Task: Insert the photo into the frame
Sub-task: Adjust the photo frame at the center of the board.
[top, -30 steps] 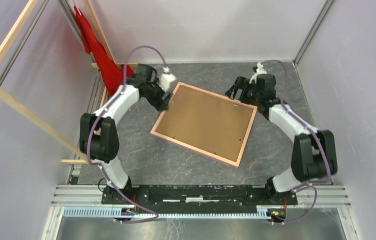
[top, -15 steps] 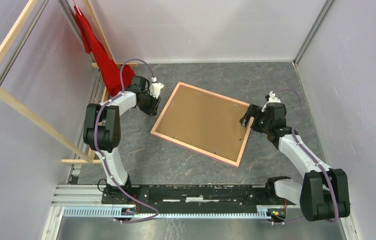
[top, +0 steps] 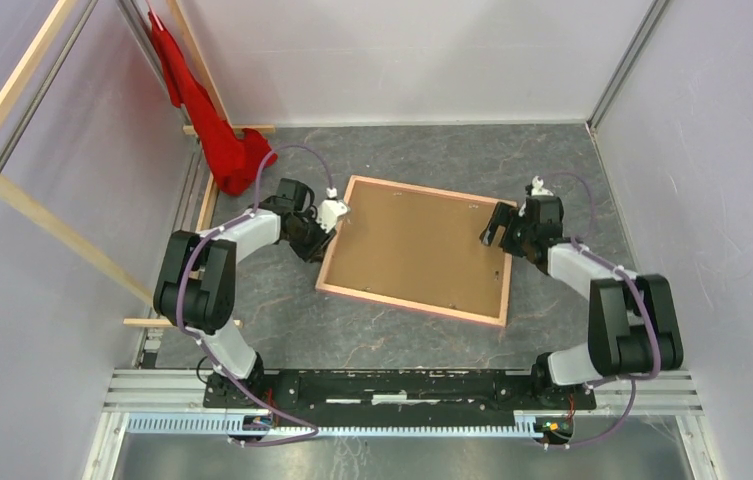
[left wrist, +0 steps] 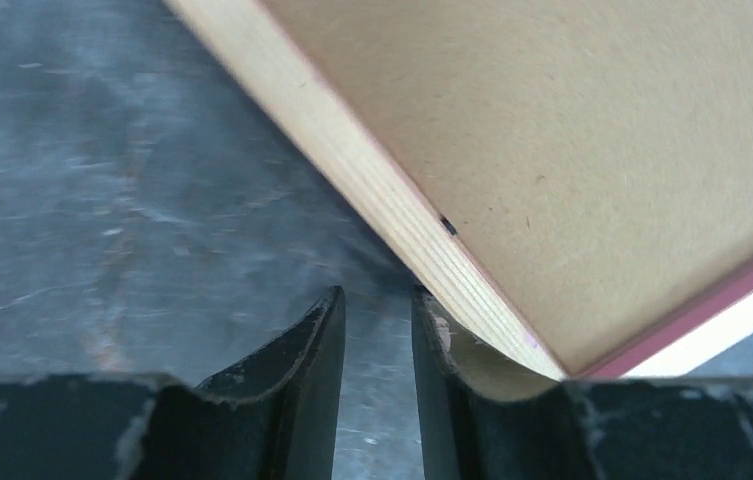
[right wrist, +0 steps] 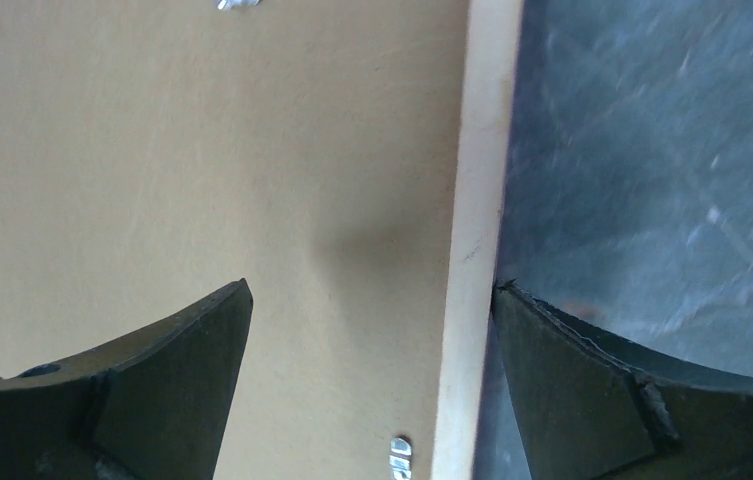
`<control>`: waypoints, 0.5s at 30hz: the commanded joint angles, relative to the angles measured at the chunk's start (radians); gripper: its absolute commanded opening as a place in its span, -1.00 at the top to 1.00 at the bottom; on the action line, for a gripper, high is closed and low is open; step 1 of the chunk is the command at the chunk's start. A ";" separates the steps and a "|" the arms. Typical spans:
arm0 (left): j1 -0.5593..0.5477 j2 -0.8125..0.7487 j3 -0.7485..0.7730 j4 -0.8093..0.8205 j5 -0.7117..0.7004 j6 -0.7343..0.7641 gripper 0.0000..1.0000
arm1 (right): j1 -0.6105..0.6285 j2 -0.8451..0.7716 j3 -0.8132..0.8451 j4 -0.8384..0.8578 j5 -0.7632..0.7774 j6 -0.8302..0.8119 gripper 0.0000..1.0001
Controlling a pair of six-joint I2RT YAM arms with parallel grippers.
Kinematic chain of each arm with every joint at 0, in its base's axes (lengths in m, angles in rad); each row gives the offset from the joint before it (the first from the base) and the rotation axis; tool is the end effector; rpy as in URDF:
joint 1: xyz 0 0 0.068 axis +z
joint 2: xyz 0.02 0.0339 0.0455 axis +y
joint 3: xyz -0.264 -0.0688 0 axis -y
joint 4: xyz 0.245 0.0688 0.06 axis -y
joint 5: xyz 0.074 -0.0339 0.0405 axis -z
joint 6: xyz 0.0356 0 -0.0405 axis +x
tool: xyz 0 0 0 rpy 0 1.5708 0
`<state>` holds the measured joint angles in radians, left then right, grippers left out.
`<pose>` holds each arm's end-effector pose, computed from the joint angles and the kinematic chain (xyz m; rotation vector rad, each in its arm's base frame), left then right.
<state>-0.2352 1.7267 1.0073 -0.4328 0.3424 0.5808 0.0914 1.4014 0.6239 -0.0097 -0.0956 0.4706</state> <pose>0.3167 -0.0882 0.1597 1.1414 2.3951 -0.3547 0.2680 0.0280 0.1671 0.4034 2.3526 0.3831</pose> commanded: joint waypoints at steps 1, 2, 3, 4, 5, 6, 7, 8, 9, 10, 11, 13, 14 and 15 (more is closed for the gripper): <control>-0.115 -0.085 -0.049 -0.106 0.148 0.122 0.24 | 0.002 0.089 0.130 0.088 -0.058 0.002 -0.91; -0.144 -0.098 -0.058 -0.131 0.157 0.129 0.24 | 0.001 0.105 0.147 0.081 -0.050 0.000 -0.91; -0.174 -0.112 -0.067 -0.148 0.173 0.129 0.23 | 0.002 0.117 0.163 0.073 -0.035 -0.002 -0.91; -0.194 -0.123 -0.076 -0.157 0.197 0.121 0.22 | 0.001 0.125 0.174 0.063 -0.020 -0.002 -0.91; -0.206 -0.128 -0.080 -0.174 0.229 0.109 0.19 | 0.001 0.138 0.190 0.050 -0.006 -0.003 -0.92; -0.206 -0.129 -0.080 -0.182 0.255 0.088 0.18 | 0.001 0.148 0.203 0.032 0.006 -0.007 -0.92; -0.202 -0.126 -0.074 -0.189 0.262 0.067 0.18 | 0.001 0.152 0.216 0.018 0.022 -0.009 -0.93; -0.190 -0.118 -0.059 -0.202 0.264 0.054 0.15 | 0.002 0.149 0.223 0.013 0.043 -0.012 -0.93; -0.165 -0.112 -0.045 -0.218 0.279 0.041 0.12 | 0.002 0.140 0.226 0.013 0.061 -0.015 -0.92; -0.129 -0.107 -0.026 -0.232 0.310 0.031 0.09 | 0.002 0.133 0.230 0.000 0.071 -0.020 -0.92; -0.081 -0.102 -0.007 -0.241 0.344 0.015 0.08 | 0.001 0.120 0.235 -0.021 0.086 -0.023 -0.91; 0.018 -0.087 0.031 -0.244 0.386 -0.016 -0.03 | 0.006 0.094 0.230 -0.019 0.089 -0.021 -0.85; 0.043 -0.075 0.046 -0.238 0.389 -0.038 -0.08 | 0.010 0.081 0.223 -0.007 0.089 -0.017 -0.82; 0.053 -0.063 0.060 -0.232 0.389 -0.059 -0.13 | 0.021 0.070 0.216 0.002 0.089 -0.012 -0.78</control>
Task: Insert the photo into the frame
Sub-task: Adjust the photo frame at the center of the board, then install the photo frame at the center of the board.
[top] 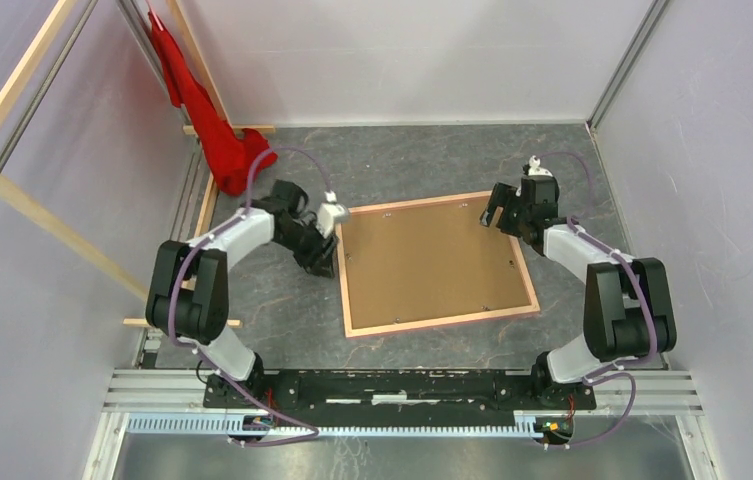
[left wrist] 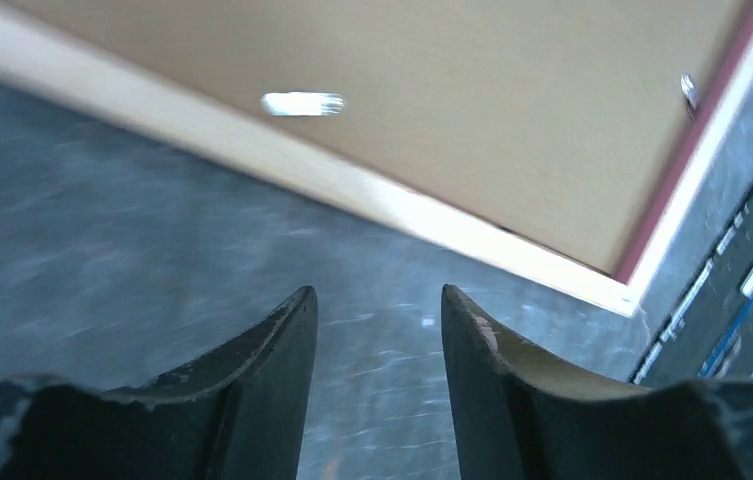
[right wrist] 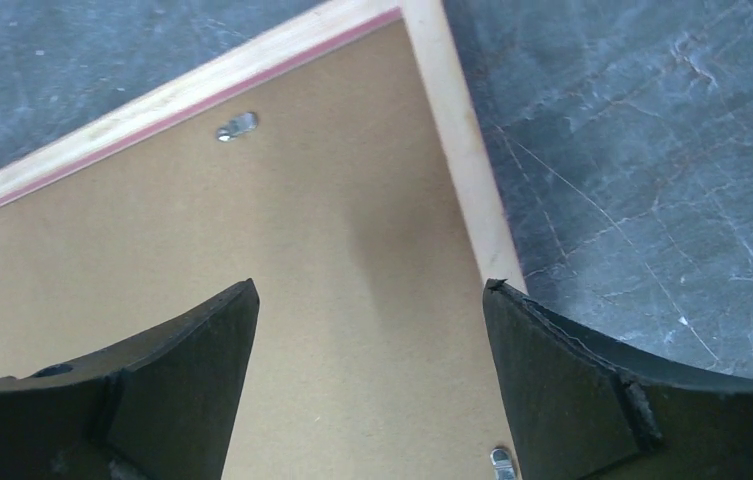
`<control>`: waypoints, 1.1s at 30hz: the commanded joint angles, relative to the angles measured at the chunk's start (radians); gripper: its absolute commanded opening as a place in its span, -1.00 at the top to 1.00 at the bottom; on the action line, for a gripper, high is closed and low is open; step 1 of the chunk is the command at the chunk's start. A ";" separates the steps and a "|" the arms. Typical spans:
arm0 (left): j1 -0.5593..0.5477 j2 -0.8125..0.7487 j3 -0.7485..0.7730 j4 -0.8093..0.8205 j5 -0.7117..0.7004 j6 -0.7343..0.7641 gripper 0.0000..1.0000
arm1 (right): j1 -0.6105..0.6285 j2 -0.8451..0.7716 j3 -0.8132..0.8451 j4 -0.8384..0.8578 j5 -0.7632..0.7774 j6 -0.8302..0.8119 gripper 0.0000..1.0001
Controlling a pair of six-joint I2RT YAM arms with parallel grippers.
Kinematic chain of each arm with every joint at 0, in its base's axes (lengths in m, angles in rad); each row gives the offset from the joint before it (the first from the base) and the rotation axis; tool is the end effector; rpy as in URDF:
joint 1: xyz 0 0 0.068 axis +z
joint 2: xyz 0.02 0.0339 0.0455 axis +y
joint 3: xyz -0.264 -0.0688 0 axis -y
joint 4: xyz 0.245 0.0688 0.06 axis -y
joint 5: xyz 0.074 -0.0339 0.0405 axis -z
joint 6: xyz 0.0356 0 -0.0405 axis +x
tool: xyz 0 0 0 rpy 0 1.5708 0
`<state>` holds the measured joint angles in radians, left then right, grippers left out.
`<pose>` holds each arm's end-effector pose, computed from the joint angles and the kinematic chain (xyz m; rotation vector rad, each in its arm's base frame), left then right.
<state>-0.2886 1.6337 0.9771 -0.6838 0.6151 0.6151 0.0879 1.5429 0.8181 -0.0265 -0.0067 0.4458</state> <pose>0.2729 -0.1025 0.1746 1.2726 2.3941 -0.7982 0.3147 0.0280 0.1851 0.4129 2.3016 0.2754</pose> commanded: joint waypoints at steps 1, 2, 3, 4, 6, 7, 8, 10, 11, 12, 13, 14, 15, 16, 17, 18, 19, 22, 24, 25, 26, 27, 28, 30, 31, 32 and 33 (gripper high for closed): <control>0.113 0.046 0.099 0.030 0.115 -0.123 -0.20 | 0.040 -0.081 0.021 0.019 0.000 0.021 -0.75; 0.114 0.061 0.106 0.036 0.121 -0.149 -0.24 | 0.057 -0.087 0.025 0.019 0.000 0.024 -0.72; 0.114 0.074 0.108 0.047 0.138 -0.172 -0.29 | 0.081 -0.091 0.027 0.045 0.001 0.028 -0.67; 0.114 0.088 0.107 0.066 0.149 -0.202 -0.32 | 0.105 -0.094 0.027 0.069 -0.013 0.035 -0.63; 0.112 0.118 0.099 0.110 0.146 -0.255 -0.32 | 0.165 -0.087 0.031 0.118 -0.053 0.043 -0.49; 0.112 0.137 0.098 0.125 0.141 -0.273 -0.31 | 0.201 -0.077 0.042 0.132 -0.065 0.044 -0.44; 0.112 0.157 0.099 0.133 0.138 -0.286 -0.29 | 0.232 -0.058 0.058 0.143 -0.082 0.044 -0.39; 0.112 0.205 0.107 0.135 0.148 -0.303 -0.23 | 0.297 -0.010 0.081 0.183 -0.141 0.052 -0.33; 0.112 0.221 0.108 0.139 0.149 -0.310 -0.20 | 0.323 0.014 0.094 0.196 -0.162 0.060 -0.30; 0.112 0.233 0.110 0.146 0.137 -0.323 -0.16 | 0.353 0.046 0.107 0.218 -0.193 0.067 -0.23; 0.112 0.237 0.110 0.157 0.130 -0.329 -0.13 | 0.378 0.069 0.118 0.236 -0.210 0.071 -0.19; 0.112 0.239 0.109 0.166 0.121 -0.333 -0.08 | 0.406 0.093 0.135 0.249 -0.221 0.076 -0.14; 0.112 0.240 0.105 0.176 0.114 -0.339 -0.03 | 0.429 0.126 0.148 0.262 -0.238 0.081 -0.09; 0.112 0.240 0.103 0.183 0.112 -0.344 0.03 | 0.454 0.160 0.171 0.269 -0.255 0.084 -0.04; 0.112 0.241 0.103 0.185 0.112 -0.345 0.07 | 0.475 0.189 0.195 0.271 -0.262 0.086 0.00; 0.112 0.244 0.104 0.185 0.114 -0.347 0.11 | 0.496 0.225 0.225 0.271 -0.275 0.086 0.06; 0.112 0.247 0.104 0.186 0.113 -0.348 0.16 | 0.517 0.262 0.255 0.269 -0.286 0.086 0.11; 0.112 0.259 0.103 0.191 0.101 -0.353 0.26 | 0.559 0.358 0.331 0.271 -0.321 0.094 0.28; 0.112 0.262 0.100 0.197 0.092 -0.358 0.32 | 0.580 0.415 0.374 0.267 -0.334 0.099 0.40; 0.111 0.264 0.098 0.198 0.088 -0.360 0.35 | 0.587 0.436 0.396 0.267 -0.344 0.100 0.47; 0.112 0.266 0.098 0.198 0.087 -0.359 0.38 | 0.597 0.456 0.410 0.264 -0.352 0.102 0.51; 0.112 0.265 0.098 0.199 0.086 -0.359 0.41 | 0.603 0.470 0.424 0.262 -0.357 0.104 0.56; 0.112 0.266 0.098 0.199 0.081 -0.357 0.44 | 0.610 0.484 0.432 0.260 -0.359 0.105 0.60; 0.112 0.262 0.098 0.199 0.077 -0.353 0.51 | 0.621 0.506 0.443 0.258 -0.364 0.106 0.62; 0.112 0.262 0.098 0.199 0.076 -0.353 0.57 | 0.625 0.514 0.448 0.255 -0.367 0.105 0.62; 0.112 0.262 0.098 0.199 0.075 -0.354 0.63 | 0.627 0.523 0.451 0.255 -0.369 0.105 0.64; 0.112 0.262 0.098 0.199 0.073 -0.354 0.66 | 0.630 0.530 0.453 0.254 -0.369 0.105 0.65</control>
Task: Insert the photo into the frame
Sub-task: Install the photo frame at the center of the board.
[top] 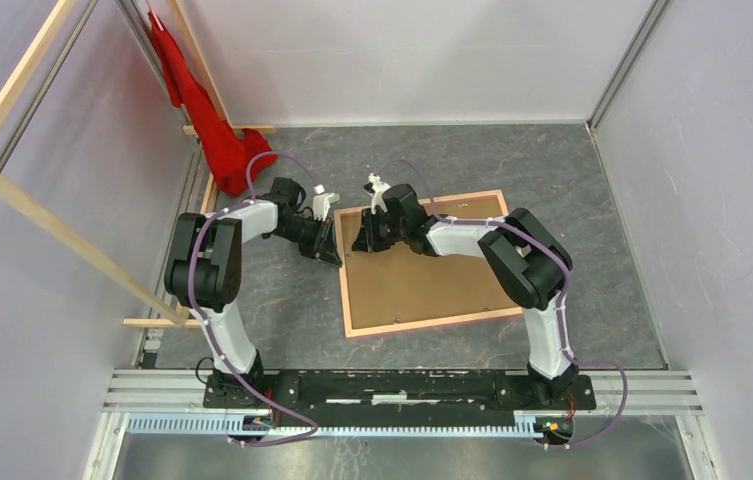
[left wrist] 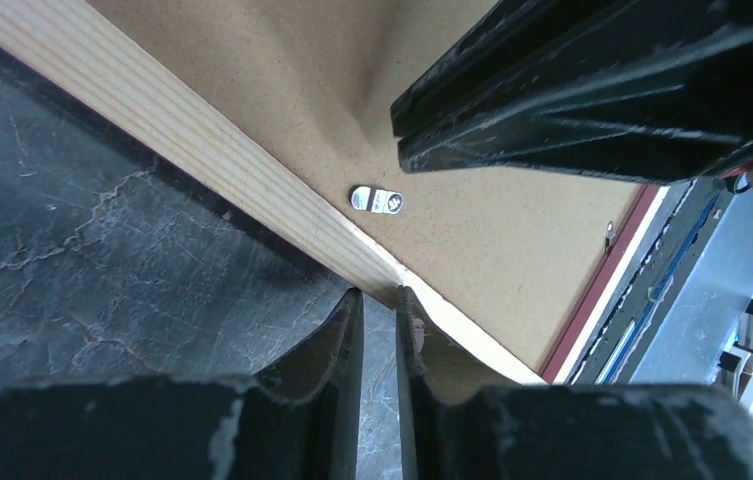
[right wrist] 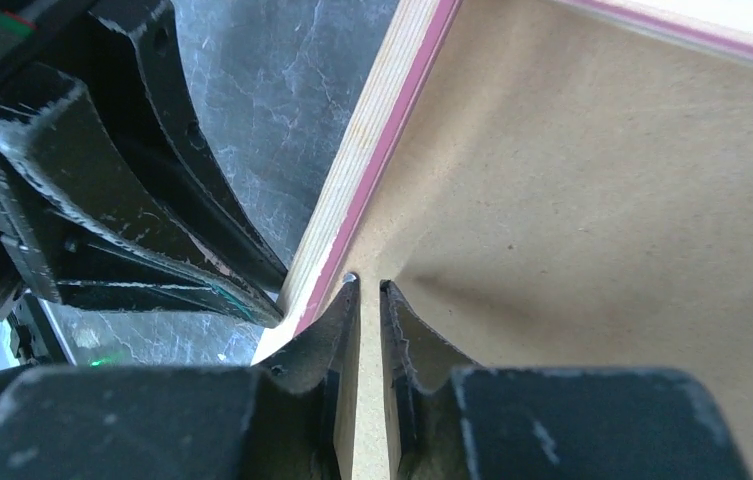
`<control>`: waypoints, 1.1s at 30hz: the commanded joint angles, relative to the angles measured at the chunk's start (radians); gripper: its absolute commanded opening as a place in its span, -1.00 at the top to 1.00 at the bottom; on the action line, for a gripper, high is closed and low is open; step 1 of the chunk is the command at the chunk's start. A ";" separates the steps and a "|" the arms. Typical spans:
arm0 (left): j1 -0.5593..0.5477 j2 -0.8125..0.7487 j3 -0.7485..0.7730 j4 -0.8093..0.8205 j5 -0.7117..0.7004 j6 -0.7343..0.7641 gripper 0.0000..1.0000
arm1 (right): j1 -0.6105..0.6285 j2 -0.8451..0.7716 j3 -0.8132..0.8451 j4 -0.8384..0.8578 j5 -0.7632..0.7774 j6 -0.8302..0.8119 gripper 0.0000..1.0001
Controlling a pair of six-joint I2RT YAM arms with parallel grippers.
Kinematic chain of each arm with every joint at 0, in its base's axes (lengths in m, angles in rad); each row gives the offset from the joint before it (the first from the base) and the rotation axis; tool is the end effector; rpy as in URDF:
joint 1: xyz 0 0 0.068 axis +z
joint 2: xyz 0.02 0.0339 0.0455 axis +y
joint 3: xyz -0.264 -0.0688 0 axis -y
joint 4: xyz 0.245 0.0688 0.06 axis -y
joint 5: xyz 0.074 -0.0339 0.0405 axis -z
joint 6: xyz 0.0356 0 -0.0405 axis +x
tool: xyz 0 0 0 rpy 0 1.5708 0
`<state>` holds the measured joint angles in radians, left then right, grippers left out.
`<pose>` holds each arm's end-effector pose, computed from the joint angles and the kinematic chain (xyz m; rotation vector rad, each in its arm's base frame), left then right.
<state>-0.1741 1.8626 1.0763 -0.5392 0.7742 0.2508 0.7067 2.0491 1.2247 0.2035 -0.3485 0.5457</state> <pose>0.3263 -0.0827 0.1389 0.6952 2.5856 -1.0767 0.3262 0.2945 0.1462 -0.4018 2.3301 1.0455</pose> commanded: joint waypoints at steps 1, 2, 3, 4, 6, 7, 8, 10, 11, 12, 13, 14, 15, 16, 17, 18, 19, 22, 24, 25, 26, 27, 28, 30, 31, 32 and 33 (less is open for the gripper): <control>-0.002 0.032 -0.001 0.054 -0.090 0.011 0.67 | 0.013 0.030 0.047 0.022 -0.028 0.006 0.66; -0.002 0.032 0.000 0.054 -0.095 0.010 0.67 | 0.015 0.035 0.047 0.022 -0.028 0.007 0.68; -0.003 0.032 0.000 0.054 -0.096 0.010 0.69 | 0.015 0.038 0.046 0.022 -0.028 0.007 0.69; -0.002 0.031 0.002 0.054 -0.103 0.010 0.70 | 0.016 0.041 0.044 0.021 -0.029 0.008 0.68; -0.003 0.030 0.002 0.054 -0.113 0.011 0.73 | 0.017 0.045 0.039 0.023 -0.030 0.008 0.69; -0.002 0.029 0.001 0.054 -0.118 0.011 0.74 | 0.016 0.047 0.036 0.023 -0.031 0.008 0.70; -0.002 0.029 0.001 0.054 -0.122 0.013 0.75 | 0.016 0.049 0.035 0.024 -0.034 0.010 0.71; -0.002 0.029 -0.001 0.054 -0.128 0.014 0.77 | 0.017 0.055 0.035 0.024 -0.040 0.011 0.72; -0.002 0.030 -0.001 0.054 -0.129 0.013 0.78 | 0.019 0.058 0.035 0.025 -0.041 0.013 0.72; -0.002 0.029 -0.002 0.054 -0.130 0.013 0.78 | 0.018 0.060 0.033 0.026 -0.045 0.015 0.73; -0.002 0.027 -0.003 0.054 -0.132 0.013 0.79 | 0.019 0.062 0.033 0.029 -0.050 0.019 0.73; -0.002 0.027 -0.003 0.054 -0.132 0.013 0.80 | 0.018 0.062 0.029 0.032 -0.057 0.020 0.74; -0.002 0.025 -0.003 0.054 -0.134 0.013 0.80 | 0.019 0.061 0.025 0.037 -0.060 0.025 0.74; -0.002 0.024 -0.001 0.054 -0.136 0.012 0.81 | 0.020 0.059 0.020 0.044 -0.066 0.029 0.75; -0.002 0.024 0.000 0.054 -0.137 0.012 0.82 | 0.020 0.059 0.016 0.046 -0.069 0.030 0.76; -0.002 0.024 0.002 0.054 -0.139 0.010 0.82 | 0.023 0.057 0.013 0.048 -0.073 0.033 0.76; -0.002 0.024 0.004 0.054 -0.140 0.009 0.83 | 0.024 0.055 0.008 0.053 -0.077 0.036 0.77; -0.003 0.023 0.006 0.054 -0.144 0.007 0.84 | 0.028 0.052 0.004 0.058 -0.086 0.037 0.77; -0.004 0.024 0.007 0.054 -0.146 0.007 0.84 | 0.031 0.053 0.002 0.058 -0.094 0.037 0.78; -0.004 0.022 0.008 0.054 -0.147 0.006 0.84 | 0.030 0.052 0.002 0.058 -0.095 0.037 0.78; -0.004 0.022 0.008 0.054 -0.147 0.004 0.85 | 0.030 0.053 0.001 0.058 -0.097 0.038 0.78; -0.004 0.023 0.008 0.054 -0.149 0.005 0.85 | 0.031 0.051 -0.001 0.060 -0.099 0.039 0.78; -0.004 0.022 0.008 0.054 -0.148 0.005 0.85 | 0.031 0.052 -0.001 0.061 -0.103 0.039 0.78; -0.005 0.022 0.010 0.054 -0.151 0.005 0.85 | 0.032 0.057 0.001 0.063 -0.111 0.042 0.78; -0.005 0.024 0.011 0.054 -0.151 0.005 0.85 | 0.032 0.059 0.002 0.062 -0.117 0.043 0.79; -0.005 0.024 0.011 0.054 -0.151 0.005 0.86 | 0.032 0.061 0.005 0.062 -0.121 0.043 0.79; -0.006 0.023 0.013 0.053 -0.152 0.005 0.86 | 0.033 0.064 0.007 0.063 -0.127 0.044 0.80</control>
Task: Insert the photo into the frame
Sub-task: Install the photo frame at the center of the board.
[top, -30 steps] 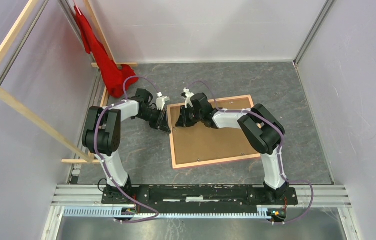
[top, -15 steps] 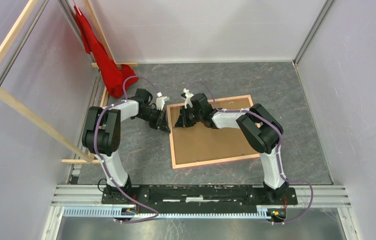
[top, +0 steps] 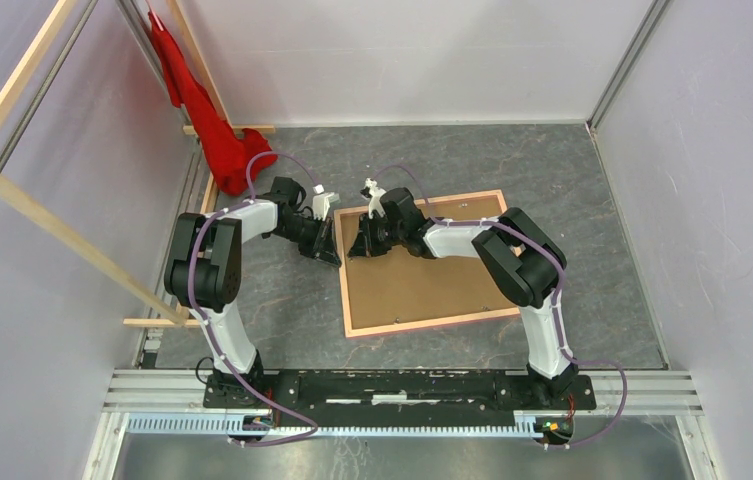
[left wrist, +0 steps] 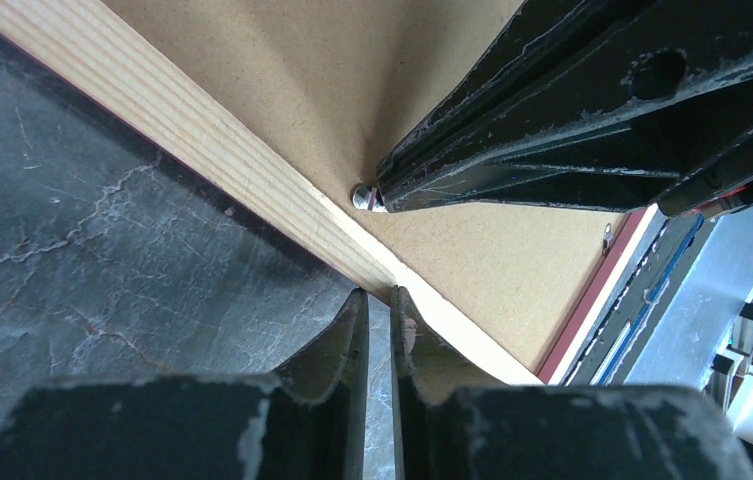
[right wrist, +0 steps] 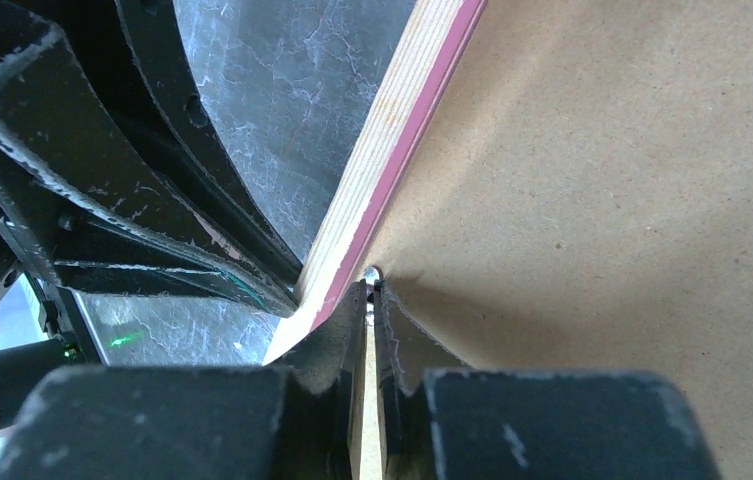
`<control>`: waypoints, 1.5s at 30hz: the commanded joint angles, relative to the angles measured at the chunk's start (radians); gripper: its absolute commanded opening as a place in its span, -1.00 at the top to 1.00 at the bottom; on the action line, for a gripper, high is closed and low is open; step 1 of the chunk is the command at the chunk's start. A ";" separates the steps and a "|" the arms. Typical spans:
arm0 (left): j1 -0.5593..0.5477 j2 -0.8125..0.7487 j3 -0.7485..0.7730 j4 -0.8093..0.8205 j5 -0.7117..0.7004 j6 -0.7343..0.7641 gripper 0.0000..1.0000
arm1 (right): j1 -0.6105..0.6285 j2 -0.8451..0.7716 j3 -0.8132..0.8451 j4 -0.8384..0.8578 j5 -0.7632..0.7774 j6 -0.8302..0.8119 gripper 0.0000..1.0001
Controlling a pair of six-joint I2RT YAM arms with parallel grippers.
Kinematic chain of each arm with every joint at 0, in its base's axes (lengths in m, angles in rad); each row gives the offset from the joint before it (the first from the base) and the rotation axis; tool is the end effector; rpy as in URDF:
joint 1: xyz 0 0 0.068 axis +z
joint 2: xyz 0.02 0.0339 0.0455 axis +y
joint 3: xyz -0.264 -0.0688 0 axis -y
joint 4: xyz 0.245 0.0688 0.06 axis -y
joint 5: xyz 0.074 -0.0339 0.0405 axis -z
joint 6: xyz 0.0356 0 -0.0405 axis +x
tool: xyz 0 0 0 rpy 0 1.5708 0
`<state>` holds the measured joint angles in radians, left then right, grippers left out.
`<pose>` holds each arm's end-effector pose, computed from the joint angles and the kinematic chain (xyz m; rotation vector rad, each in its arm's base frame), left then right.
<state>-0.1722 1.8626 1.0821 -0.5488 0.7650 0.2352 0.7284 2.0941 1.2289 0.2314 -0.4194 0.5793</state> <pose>0.3269 -0.0819 0.1398 0.6718 2.6040 -1.0698 0.3204 0.3053 0.1315 -0.4350 2.3656 1.1401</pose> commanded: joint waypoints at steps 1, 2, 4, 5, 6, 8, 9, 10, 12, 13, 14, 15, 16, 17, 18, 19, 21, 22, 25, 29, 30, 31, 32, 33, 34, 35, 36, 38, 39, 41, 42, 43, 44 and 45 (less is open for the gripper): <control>-0.008 0.024 0.008 0.063 -0.145 0.021 0.86 | 0.011 0.025 0.008 0.035 -0.064 0.010 0.80; -0.009 0.024 0.009 0.063 -0.145 0.021 0.87 | 0.012 0.031 0.012 0.032 -0.071 0.011 0.80; -0.010 0.024 0.010 0.064 -0.145 0.021 0.87 | 0.012 0.038 0.020 0.025 -0.085 0.008 0.80; -0.009 0.024 0.011 0.063 -0.145 0.021 0.87 | 0.012 0.042 0.025 0.020 -0.089 0.007 0.80; -0.009 0.023 0.012 0.063 -0.144 0.021 0.88 | 0.012 0.044 0.027 0.020 -0.094 0.005 0.80; -0.010 0.026 0.013 0.064 -0.144 0.021 0.88 | 0.013 0.047 0.029 0.022 -0.106 0.007 0.80; -0.010 0.026 0.014 0.064 -0.144 0.021 0.88 | 0.013 0.049 0.030 0.022 -0.109 0.005 0.80; -0.011 0.027 0.015 0.064 -0.144 0.021 0.88 | 0.014 0.052 0.030 0.020 -0.108 0.005 0.80; -0.012 0.029 0.016 0.063 -0.145 0.019 0.88 | 0.012 0.056 0.035 0.015 -0.111 0.003 0.80; -0.013 0.028 0.016 0.064 -0.145 0.019 0.88 | 0.014 0.057 0.036 0.013 -0.115 0.002 0.81; -0.013 0.029 0.017 0.063 -0.145 0.019 0.89 | 0.014 0.058 0.037 0.011 -0.116 0.002 0.81; -0.013 0.028 0.018 0.063 -0.145 0.018 0.89 | 0.014 0.058 0.037 0.010 -0.117 0.001 0.81; -0.013 0.027 0.018 0.063 -0.146 0.019 0.89 | 0.014 0.060 0.035 0.008 -0.118 0.001 0.81; -0.013 0.027 0.019 0.064 -0.146 0.019 0.89 | 0.013 0.059 0.034 0.007 -0.117 -0.001 0.81; -0.013 0.027 0.019 0.064 -0.146 0.019 0.89 | 0.014 0.058 0.034 0.005 -0.116 -0.001 0.81; -0.014 0.028 0.019 0.064 -0.145 0.019 0.89 | 0.013 0.058 0.034 0.005 -0.116 -0.004 0.81; -0.015 0.029 0.020 0.064 -0.145 0.019 0.89 | 0.013 0.059 0.039 0.004 -0.117 -0.006 0.81; -0.015 0.029 0.021 0.064 -0.145 0.019 0.89 | 0.013 0.058 0.048 -0.002 -0.112 -0.010 0.81; -0.015 0.017 0.023 0.059 -0.153 0.021 0.89 | 0.005 0.051 0.084 -0.029 -0.099 -0.022 0.78; -0.013 -0.014 0.040 0.021 -0.170 0.067 0.83 | -0.047 -0.019 0.110 -0.061 -0.065 -0.034 0.32; -0.013 -0.027 0.041 0.009 -0.177 0.081 0.81 | -0.064 -0.048 0.098 -0.061 -0.051 -0.033 0.18; -0.013 -0.040 0.041 -0.002 -0.182 0.098 0.77 | -0.090 -0.089 0.075 -0.060 -0.035 -0.031 0.02; -0.013 -0.056 0.040 -0.015 -0.188 0.116 0.73 | -0.120 -0.137 0.040 -0.054 -0.011 -0.027 -0.14; -0.014 -0.065 0.036 -0.025 -0.195 0.132 0.68 | -0.147 -0.177 0.006 -0.044 0.011 -0.023 -0.26; -0.013 -0.077 0.029 -0.033 -0.203 0.146 0.64 | -0.183 -0.229 -0.035 -0.042 0.034 -0.022 -0.39; -0.015 -0.092 0.020 -0.041 -0.212 0.159 0.60 | -0.221 -0.281 -0.080 -0.046 0.069 -0.023 -0.55; -0.017 -0.103 0.008 -0.042 -0.218 0.171 0.58 | -0.253 -0.328 -0.118 -0.060 0.114 -0.026 -0.68; -0.033 -0.121 -0.018 -0.045 -0.238 0.189 0.55 | -0.323 -0.430 -0.198 -0.104 0.249 -0.054 -0.90; -0.044 -0.129 -0.033 -0.044 -0.249 0.196 0.54 | -0.354 -0.484 -0.233 -0.135 0.325 -0.066 -0.96; -0.074 -0.138 -0.060 -0.034 -0.268 0.197 0.53 | -0.411 -0.561 -0.288 -0.196 0.483 -0.093 -0.96; -0.094 -0.143 -0.074 -0.027 -0.280 0.195 0.53 | -0.437 -0.589 -0.318 -0.210 0.541 -0.095 -0.96; -0.116 -0.148 -0.088 -0.019 -0.292 0.193 0.52 | -0.474 -0.617 -0.359 -0.211 0.578 -0.093 -0.96; -0.139 -0.153 -0.102 -0.010 -0.308 0.191 0.52 | -0.502 -0.634 -0.383 -0.212 0.610 -0.091 -0.96; -0.167 -0.159 -0.118 -0.003 -0.318 0.187 0.52 | -0.536 -0.644 -0.409 -0.216 0.632 -0.087 -0.96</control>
<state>-0.2539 1.7504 1.0142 -0.5735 0.5137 0.3695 0.2565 1.4937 0.9154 0.0967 -0.0204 0.5179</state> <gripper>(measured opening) 0.236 0.979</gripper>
